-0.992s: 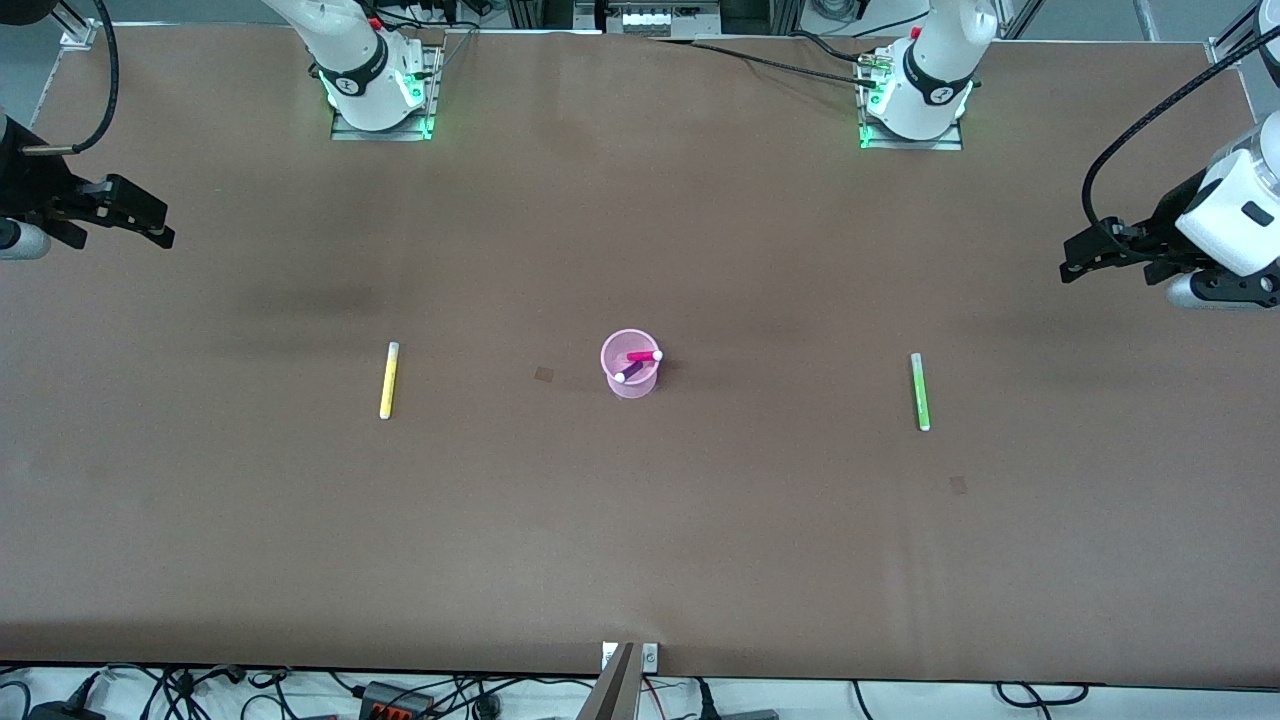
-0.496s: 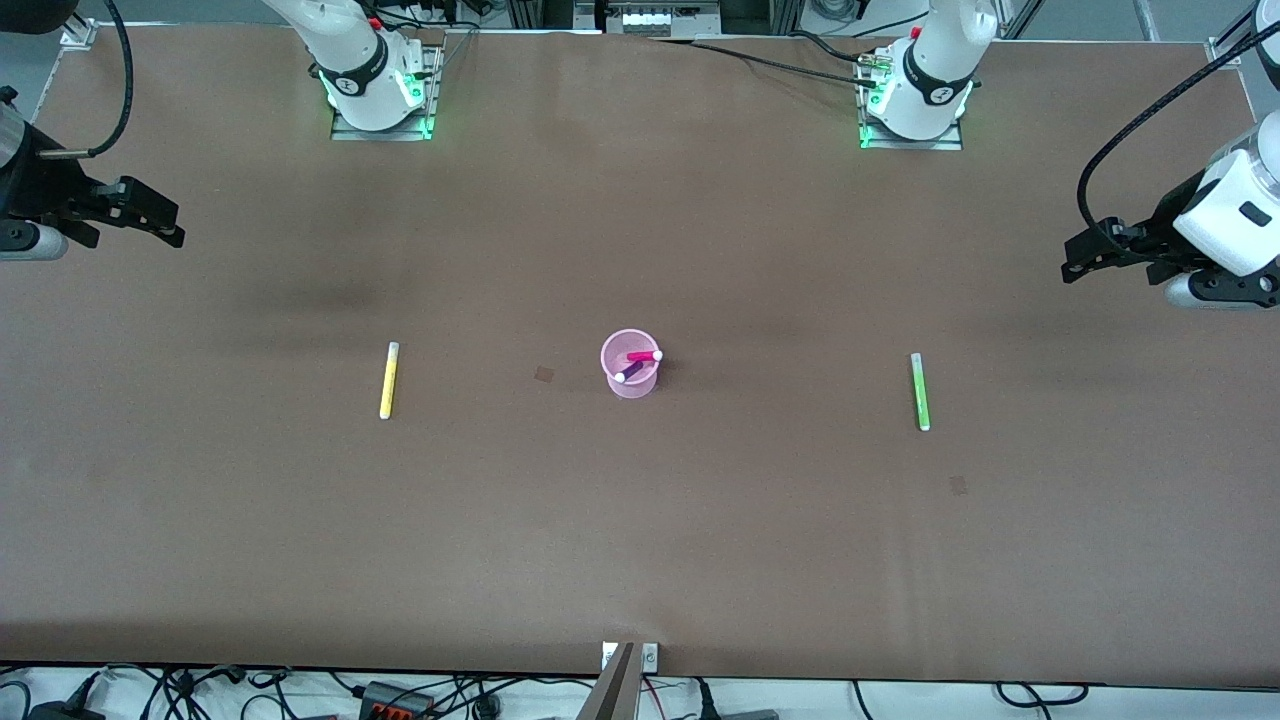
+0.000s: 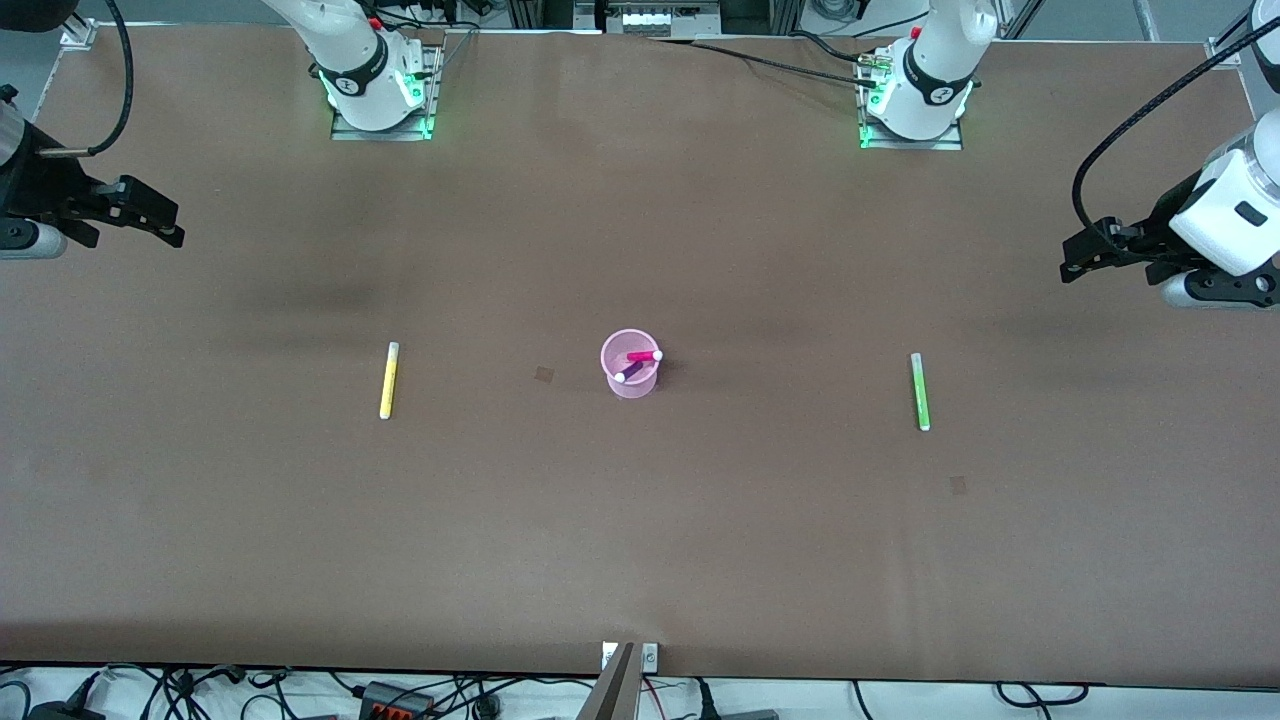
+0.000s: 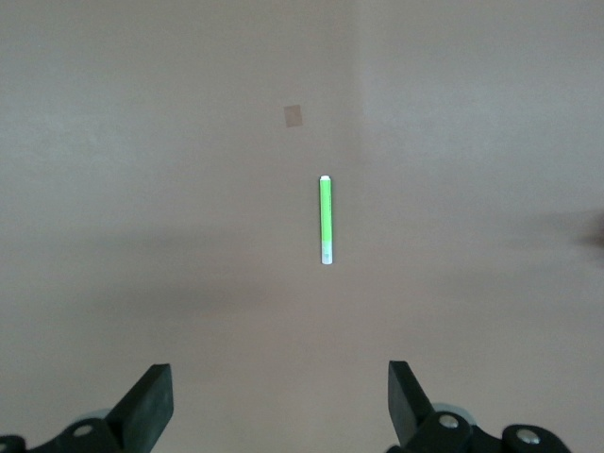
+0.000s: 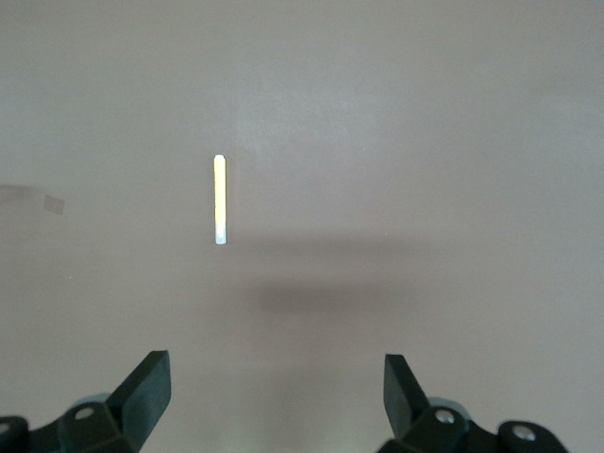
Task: Organize pens into pink holder with both arms
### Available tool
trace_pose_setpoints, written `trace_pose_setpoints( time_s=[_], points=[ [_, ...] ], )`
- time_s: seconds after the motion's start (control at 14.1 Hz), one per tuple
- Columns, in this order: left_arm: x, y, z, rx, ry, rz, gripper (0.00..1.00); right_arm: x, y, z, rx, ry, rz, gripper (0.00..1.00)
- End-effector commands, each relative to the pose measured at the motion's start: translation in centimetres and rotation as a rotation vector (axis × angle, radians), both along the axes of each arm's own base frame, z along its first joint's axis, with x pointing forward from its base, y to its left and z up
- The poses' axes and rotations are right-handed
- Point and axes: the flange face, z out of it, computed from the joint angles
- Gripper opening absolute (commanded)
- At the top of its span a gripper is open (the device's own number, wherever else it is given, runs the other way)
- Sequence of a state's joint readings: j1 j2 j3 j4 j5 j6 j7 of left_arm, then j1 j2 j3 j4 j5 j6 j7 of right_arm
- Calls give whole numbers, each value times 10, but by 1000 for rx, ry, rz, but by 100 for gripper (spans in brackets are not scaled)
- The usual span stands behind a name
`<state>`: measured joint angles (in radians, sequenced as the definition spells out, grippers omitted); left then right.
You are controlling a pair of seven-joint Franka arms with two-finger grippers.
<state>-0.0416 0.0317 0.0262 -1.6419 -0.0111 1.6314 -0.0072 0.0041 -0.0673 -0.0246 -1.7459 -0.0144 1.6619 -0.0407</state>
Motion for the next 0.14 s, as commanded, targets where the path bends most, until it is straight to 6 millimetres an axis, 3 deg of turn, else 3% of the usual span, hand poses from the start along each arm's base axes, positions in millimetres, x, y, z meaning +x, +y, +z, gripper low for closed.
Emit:
trace_pose_setpoints(
  time_s=[0.0,0.07],
  points=[
    [-6,-3,8,21,12,-29,100,-11,0,1,8,-6,-15,100],
    [-6,-4,8,21,13,-31,100,-11,0,1,8,-5,-24,100]
  ],
)
